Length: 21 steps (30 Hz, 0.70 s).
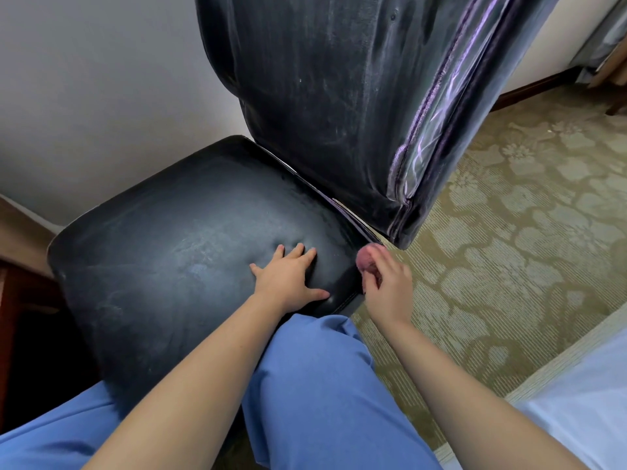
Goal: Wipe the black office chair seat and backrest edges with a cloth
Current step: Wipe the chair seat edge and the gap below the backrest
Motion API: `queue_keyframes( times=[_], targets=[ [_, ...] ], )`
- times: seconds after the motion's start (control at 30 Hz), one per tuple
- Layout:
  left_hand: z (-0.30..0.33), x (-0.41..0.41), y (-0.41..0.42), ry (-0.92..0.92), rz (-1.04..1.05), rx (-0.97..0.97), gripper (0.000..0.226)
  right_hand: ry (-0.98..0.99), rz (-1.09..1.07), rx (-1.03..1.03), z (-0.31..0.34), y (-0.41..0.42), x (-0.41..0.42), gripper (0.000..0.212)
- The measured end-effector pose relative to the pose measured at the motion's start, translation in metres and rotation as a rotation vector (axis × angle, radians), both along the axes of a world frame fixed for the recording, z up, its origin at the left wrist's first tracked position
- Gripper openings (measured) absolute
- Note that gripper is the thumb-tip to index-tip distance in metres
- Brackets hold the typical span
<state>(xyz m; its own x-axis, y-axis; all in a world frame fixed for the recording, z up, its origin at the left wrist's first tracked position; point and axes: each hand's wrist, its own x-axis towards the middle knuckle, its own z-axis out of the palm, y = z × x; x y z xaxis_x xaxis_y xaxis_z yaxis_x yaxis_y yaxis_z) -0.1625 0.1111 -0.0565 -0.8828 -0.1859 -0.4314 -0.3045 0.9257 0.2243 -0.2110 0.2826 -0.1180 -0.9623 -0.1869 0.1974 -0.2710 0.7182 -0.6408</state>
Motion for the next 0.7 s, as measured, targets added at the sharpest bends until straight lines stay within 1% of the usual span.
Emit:
queue_keyframes(
  times=[0.03,0.1,0.17,0.23,0.3,0.33,0.43,0.47,0.5,0.57,0.63,0.7],
  targets=[
    [0.000,0.000,0.000,0.009,0.011,0.014,0.094,0.020,0.032,0.007,0.001,-0.002,0.005,0.045],
    [0.000,-0.004,0.000,-0.001,0.046,0.050,0.101,0.088,0.176,0.052,-0.003,-0.002,0.023,0.047],
    [0.001,-0.010,0.002,-0.045,0.063,0.072,0.102,0.128,0.289,0.082,-0.010,0.005,0.038,0.050],
    [0.002,-0.016,0.002,-0.087,0.064,0.079,0.101,0.125,0.310,0.060,-0.009,0.012,0.033,0.049],
    [0.003,-0.019,0.001,-0.109,0.063,0.076,0.102,0.086,0.242,0.032,-0.005,0.014,0.015,0.044],
    [0.004,-0.019,0.001,-0.113,0.064,0.071,0.101,0.039,0.166,0.015,-0.001,0.012,0.005,0.042],
    [0.009,-0.024,0.002,-0.095,0.087,0.039,0.095,-0.197,-0.200,-0.120,0.006,0.005,-0.018,0.040],
    [0.009,-0.027,0.004,-0.089,0.087,0.017,0.092,-0.244,-0.289,-0.140,0.009,0.002,-0.019,0.041],
    [0.008,-0.031,0.005,-0.086,0.077,-0.009,0.089,-0.258,-0.322,-0.130,0.012,-0.002,-0.016,0.042],
    [0.002,-0.038,0.008,-0.087,0.046,-0.056,0.086,-0.236,-0.256,-0.097,0.012,-0.008,0.001,0.042],
    [-0.005,-0.044,0.010,-0.097,0.025,-0.090,0.093,-0.183,-0.169,-0.059,0.009,-0.006,0.022,0.043],
    [-0.011,-0.047,0.011,-0.100,0.014,-0.122,0.100,-0.172,-0.158,-0.050,0.008,-0.001,0.023,0.042]
  ],
)
